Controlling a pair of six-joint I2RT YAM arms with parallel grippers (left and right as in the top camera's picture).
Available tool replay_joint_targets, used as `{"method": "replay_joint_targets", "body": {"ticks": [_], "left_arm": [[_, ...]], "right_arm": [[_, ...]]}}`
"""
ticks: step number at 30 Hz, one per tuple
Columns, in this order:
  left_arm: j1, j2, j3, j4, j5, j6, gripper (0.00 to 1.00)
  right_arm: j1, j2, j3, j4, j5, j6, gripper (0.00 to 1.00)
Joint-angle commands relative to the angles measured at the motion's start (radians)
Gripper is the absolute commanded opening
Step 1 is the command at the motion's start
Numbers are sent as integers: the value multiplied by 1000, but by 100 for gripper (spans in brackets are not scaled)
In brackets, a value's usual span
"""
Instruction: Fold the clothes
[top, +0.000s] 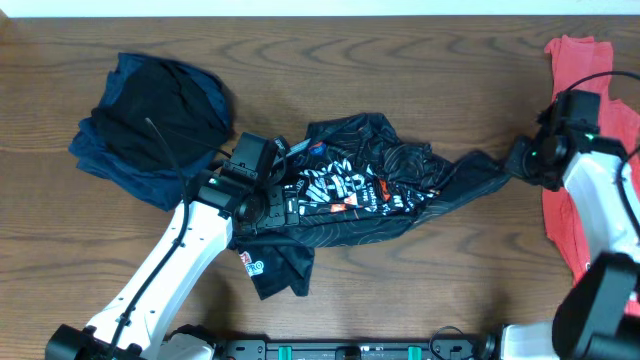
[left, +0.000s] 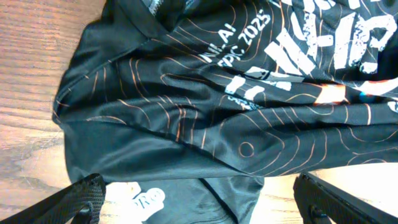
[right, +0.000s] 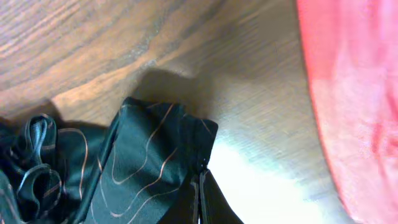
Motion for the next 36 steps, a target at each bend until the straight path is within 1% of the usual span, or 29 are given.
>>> {"method": "replay_joint_targets", "body": {"ticks": [1, 4, 10, 16, 18, 24, 26, 32, 35, 36], "left_arm": [[6, 2, -8, 0, -11, 12, 98], [6, 2, -8, -3, -10, 12, 98], [6, 2, -8, -75, -9, 13, 98], [6, 2, -8, -153, -13, 12, 98], [6, 2, -8, -159, -18, -25, 98], [6, 2, -54, -153, -57, -193, 98], [6, 2, -81, -151, -57, -229, 100], [6, 2, -168, -122, -64, -313, 90], [6, 2, -212, -72, -63, -316, 79], [6, 2, -220, -66, -64, -321, 73]], "right_arm": [[-7, -6, 10, -60, 60, -6, 1], [-7, -6, 1, -136, 94, -6, 1], [-13, -6, 0, -295, 317, 39, 1], [-19, -6, 0, -320, 340, 77, 1], [-19, -6, 0, -321, 340, 77, 1], [-19, -6, 0, -320, 340, 77, 1], [-19, -6, 0, -320, 340, 77, 1], [-19, -6, 0, -317, 340, 76, 1], [-19, -6, 0, -317, 340, 76, 1], [-19, -6, 0, -317, 340, 76, 1]]}}
